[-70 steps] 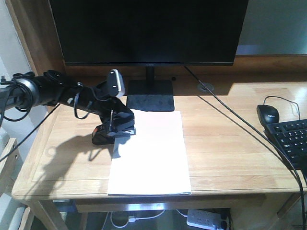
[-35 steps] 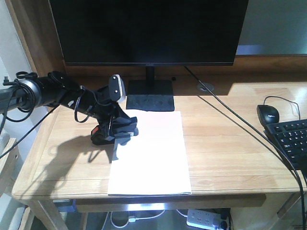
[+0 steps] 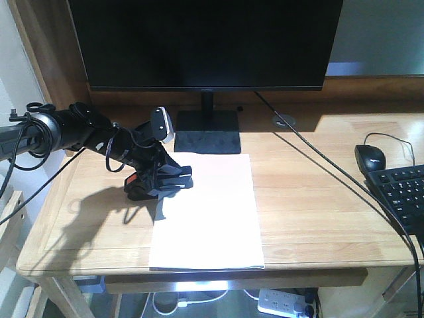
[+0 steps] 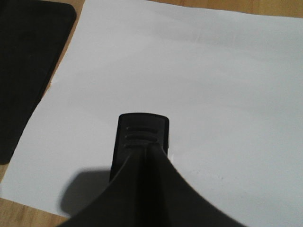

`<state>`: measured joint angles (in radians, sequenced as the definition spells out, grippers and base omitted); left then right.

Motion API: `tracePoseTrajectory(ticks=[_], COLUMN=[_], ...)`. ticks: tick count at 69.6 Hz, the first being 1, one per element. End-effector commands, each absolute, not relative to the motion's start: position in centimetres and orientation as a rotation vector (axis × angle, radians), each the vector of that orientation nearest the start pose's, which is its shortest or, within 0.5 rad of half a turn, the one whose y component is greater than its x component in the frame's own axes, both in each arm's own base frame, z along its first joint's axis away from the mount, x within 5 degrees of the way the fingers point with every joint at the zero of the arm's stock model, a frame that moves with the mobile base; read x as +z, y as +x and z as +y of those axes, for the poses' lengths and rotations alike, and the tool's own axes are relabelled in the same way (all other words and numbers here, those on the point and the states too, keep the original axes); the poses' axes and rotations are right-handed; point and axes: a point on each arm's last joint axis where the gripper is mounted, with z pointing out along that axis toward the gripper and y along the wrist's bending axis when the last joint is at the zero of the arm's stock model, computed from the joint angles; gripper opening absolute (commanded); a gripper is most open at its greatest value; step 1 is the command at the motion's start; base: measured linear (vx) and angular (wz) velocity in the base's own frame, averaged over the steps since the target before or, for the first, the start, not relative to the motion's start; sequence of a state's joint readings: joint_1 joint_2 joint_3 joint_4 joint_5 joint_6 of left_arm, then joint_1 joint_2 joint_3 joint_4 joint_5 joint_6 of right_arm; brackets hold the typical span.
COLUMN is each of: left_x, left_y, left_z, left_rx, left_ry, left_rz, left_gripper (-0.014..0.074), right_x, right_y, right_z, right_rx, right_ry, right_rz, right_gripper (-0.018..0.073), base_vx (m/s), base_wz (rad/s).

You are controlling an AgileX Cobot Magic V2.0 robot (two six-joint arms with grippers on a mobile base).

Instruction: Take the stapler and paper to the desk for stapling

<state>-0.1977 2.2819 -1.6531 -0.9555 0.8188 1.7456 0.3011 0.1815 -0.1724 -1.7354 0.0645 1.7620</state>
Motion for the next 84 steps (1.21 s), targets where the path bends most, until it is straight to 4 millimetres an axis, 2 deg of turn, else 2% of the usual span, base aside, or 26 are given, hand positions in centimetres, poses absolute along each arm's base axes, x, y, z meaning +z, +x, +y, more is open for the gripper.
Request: tracePoseTrajectory(ticks=[1,14,84], left_x=[14.48,13.84,13.83], left_y=[45.3,45.13,44.96], left_z=[-14.96,-14.79,-14.84], left_rx=[-0.497,-0.49,-0.511], left_ry=[1.51,1.551,1.565], left_rz=[1.908,1.93,1.929], left_gripper=[-0.0006,-0.0006,-0.0006], right_x=[27.09,27.09,27.09], right_y=[6.7,6.7,6.7], right_z=[1.34,1.34,1.34], right_rx=[0.152,0.152,0.152], right_ry=[-0.19,-0.19,-0.19], right_rz=[1.448,1.448,1.448], right_gripper=[0.0578,0.0578,0.0578], base_vx=[0.0,0.0,0.0], base_wz=[0.0,0.0,0.0])
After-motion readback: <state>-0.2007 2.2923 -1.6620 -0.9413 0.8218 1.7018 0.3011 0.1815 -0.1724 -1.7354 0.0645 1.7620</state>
